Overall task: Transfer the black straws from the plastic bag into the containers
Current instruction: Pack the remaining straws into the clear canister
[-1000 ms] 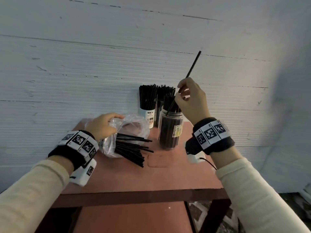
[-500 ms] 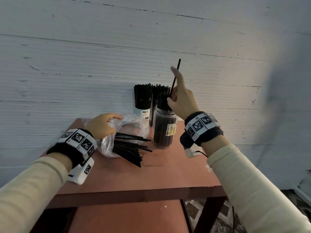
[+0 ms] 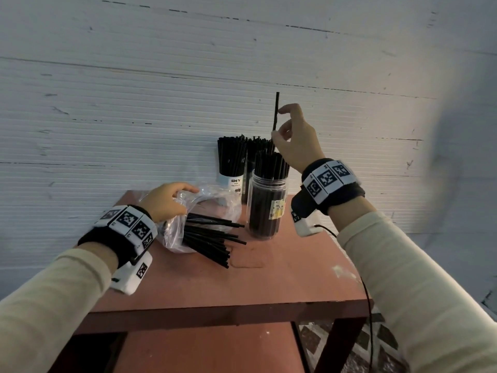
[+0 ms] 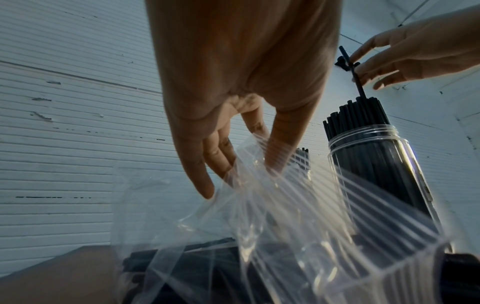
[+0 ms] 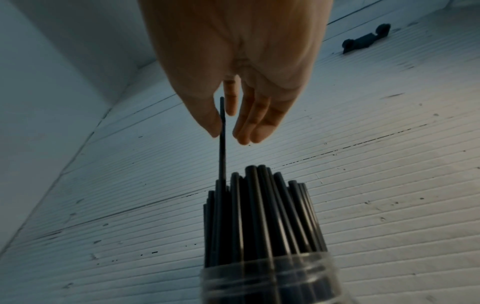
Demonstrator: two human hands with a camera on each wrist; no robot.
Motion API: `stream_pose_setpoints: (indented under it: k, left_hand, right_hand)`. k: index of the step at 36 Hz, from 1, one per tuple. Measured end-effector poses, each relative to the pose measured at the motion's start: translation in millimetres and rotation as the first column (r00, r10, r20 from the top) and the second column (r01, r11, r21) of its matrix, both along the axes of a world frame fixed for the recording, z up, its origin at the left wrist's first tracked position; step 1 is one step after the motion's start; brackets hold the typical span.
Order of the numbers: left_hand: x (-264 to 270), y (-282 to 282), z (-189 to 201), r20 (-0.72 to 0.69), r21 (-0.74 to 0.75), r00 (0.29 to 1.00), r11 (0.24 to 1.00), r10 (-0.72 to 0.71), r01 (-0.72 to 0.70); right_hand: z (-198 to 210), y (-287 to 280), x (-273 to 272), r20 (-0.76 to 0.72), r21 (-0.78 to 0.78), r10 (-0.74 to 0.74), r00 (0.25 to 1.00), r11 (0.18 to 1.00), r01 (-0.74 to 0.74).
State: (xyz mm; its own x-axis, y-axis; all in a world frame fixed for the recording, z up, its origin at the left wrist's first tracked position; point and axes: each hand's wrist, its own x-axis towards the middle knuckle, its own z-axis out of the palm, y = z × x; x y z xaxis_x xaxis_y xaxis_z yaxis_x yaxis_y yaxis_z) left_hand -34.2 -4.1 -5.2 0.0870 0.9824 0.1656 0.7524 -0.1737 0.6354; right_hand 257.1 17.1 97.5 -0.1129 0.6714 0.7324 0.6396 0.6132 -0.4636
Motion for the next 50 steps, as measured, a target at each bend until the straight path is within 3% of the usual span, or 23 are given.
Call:
stream_pose_setpoints:
  k: [5,9,13,24,29,31,33,35,37,39,44,50]
  left_hand:
    - [0.4,-1.1,2.8,-0.011,-0.018,1.0,1.0,0.017,-0.018]
    - [1.3,-1.2,4.1,-0.012,-0.006,0.999,0.999,0.032,-0.032]
    - [0.0,0.4,2.4,-0.006,0.005,1.0,1.0,0.016,-0.016]
    - [0.3,1.9,2.1,-0.003,0.047,1.0,0.999,0.012,-0.012]
    - [-1.9,0.4,0.6,0.015,0.061,1.0,0.998,0.023,-0.024]
    - [0.3,-4.3,3.5,0.006,0.06,0.999,0.997,0.051,-0.051]
    - [1.2,-8.2,6.1,-0.02,0.055,0.995,0.994,0.1,-0.099]
    - [2.3,-13.3,8.0,-0.05,0.081,0.99,0.988,0.135,-0.131]
    - [2.2,-17.8,9.1,-0.062,0.094,0.99,0.988,0.127,-0.12]
    - [0.9,-20.9,9.5,-0.072,0.094,0.991,0.99,0.108,-0.101]
    - [-1.1,-27.1,12.0,-0.096,0.112,0.991,0.99,0.092,-0.082]
    - [-9.7,-27.6,12.9,-0.061,0.089,0.996,0.995,0.06,-0.054]
  right_hand:
    - [9.2,6.3,-2.6,-0.05,-0.007,0.022,0.999,1.0,-0.022]
    - [12.9,9.2,-1.0,-0.01,0.028,0.021,1.0,0.999,-0.021]
    - [2.1,8.9,-1.1,0.009,-0.036,0.027,1.0,0.999,-0.027]
    - [-43.8,-0.3,-9.9,0.224,0.145,-0.235,0.946,0.968,0.206]
    - [-56.9,-30.1,-46.2,0.284,0.263,-0.115,0.952,0.964,0.038]
    - [-69.2,-39.8,-62.3,0.4,0.115,0.031,0.916,0.99,-0.084]
    - [-84.7,-44.4,-75.5,0.487,-0.134,0.162,0.858,0.985,-0.109]
    - [-99.7,-44.9,-85.2,0.531,-0.392,0.275,0.802,0.918,-0.055]
    - [-112.4,-43.0,-93.1,0.611,-0.536,0.335,0.718,0.842,0.063]
    - [-121.3,-38.8,-100.0,0.666,-0.572,0.354,0.657,0.808,0.144]
    - [-128.2,-25.1,-117.3,0.699,-0.629,0.392,0.598,0.736,0.252]
    - [-118.7,-12.5,-134.7,0.692,-0.579,0.357,0.627,0.793,0.189]
